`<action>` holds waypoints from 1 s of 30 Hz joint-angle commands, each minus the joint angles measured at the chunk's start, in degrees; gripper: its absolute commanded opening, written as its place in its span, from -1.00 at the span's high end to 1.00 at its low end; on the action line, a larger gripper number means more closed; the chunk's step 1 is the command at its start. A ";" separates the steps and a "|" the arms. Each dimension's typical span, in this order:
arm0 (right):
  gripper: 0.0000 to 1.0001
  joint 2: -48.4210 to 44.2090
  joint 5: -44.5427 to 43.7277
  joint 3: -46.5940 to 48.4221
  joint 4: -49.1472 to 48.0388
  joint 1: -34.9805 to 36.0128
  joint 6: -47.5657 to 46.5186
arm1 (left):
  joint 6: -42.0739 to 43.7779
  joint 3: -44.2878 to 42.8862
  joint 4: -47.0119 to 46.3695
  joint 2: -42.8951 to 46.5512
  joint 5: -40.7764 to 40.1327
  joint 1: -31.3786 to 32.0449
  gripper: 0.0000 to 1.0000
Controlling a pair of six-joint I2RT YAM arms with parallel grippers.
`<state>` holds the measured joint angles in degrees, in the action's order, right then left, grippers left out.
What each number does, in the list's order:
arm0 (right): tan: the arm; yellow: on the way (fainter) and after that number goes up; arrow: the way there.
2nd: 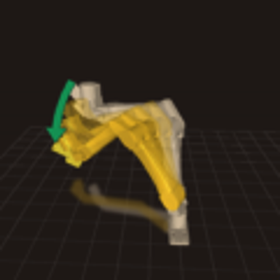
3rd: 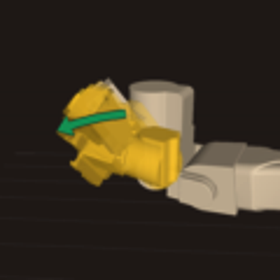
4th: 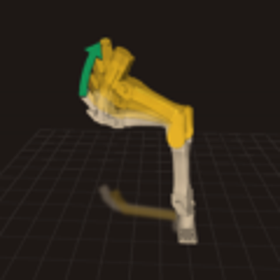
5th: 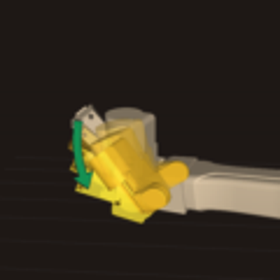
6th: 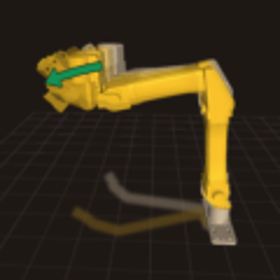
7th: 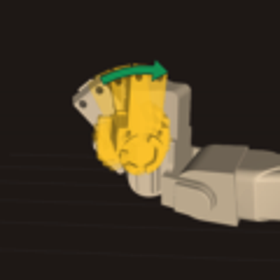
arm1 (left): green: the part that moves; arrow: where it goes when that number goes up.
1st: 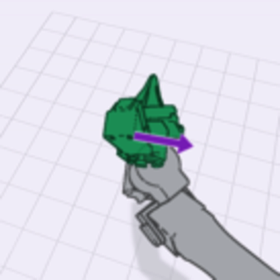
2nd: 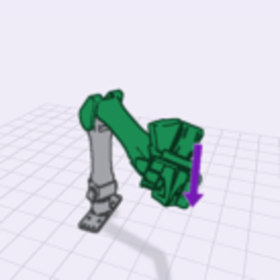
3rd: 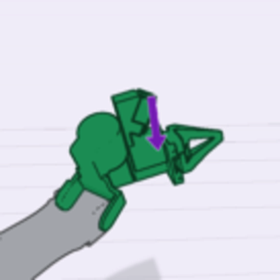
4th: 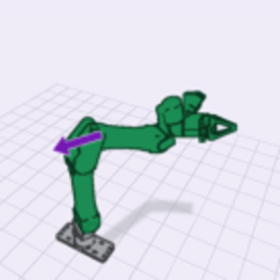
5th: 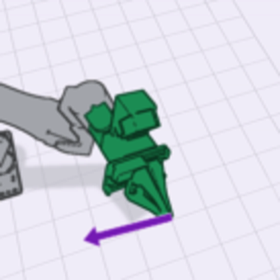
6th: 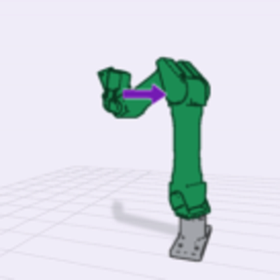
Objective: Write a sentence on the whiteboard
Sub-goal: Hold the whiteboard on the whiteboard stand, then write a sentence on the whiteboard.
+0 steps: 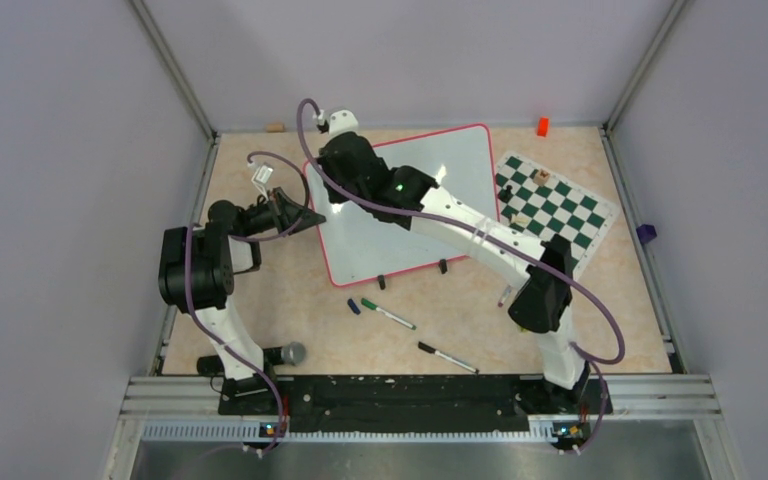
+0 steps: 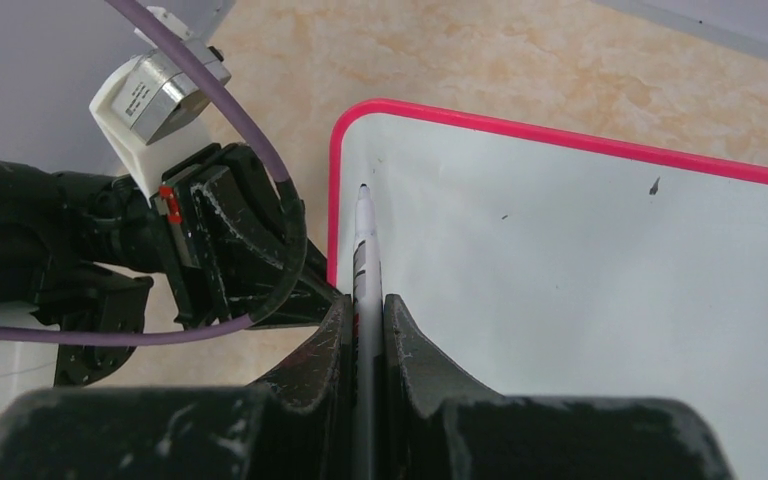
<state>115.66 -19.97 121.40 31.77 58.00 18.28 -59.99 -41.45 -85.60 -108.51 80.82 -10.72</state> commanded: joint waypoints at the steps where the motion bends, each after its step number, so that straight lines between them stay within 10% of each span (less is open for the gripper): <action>1: 1.00 1.88 -4.40 4.56 -0.41 0.67 0.42 | -0.15 0.09 -7.21 2.08 -0.05 0.20 1.00; 30: 1.00 6.68 -6.48 9.43 -0.30 0.72 -1.53 | 0.13 0.31 -7.21 2.34 -0.10 0.18 1.00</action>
<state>121.91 -25.08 126.91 32.64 58.08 17.96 -60.14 -41.36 -85.91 -108.51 80.95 -10.74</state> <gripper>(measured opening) 0.093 0.049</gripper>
